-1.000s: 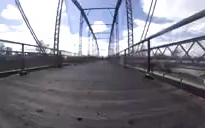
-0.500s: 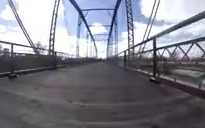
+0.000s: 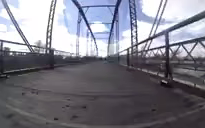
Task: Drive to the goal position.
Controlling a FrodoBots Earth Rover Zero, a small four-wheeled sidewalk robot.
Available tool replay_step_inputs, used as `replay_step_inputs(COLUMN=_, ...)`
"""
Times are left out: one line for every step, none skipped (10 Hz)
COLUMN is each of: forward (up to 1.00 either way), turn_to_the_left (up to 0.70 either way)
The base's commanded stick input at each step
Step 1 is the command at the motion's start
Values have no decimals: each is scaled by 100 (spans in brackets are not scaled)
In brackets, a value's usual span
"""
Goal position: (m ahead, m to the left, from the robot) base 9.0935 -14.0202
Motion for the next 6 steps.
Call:
replay_step_inputs(forward=100, turn_to_the_left=0)
replay_step_inputs(forward=100, turn_to_the_left=0)
replay_step_inputs(forward=100, turn_to_the_left=0)
replay_step_inputs(forward=100, turn_to_the_left=0)
replay_step_inputs(forward=100, turn_to_the_left=0)
replay_step_inputs(forward=100, turn_to_the_left=0)
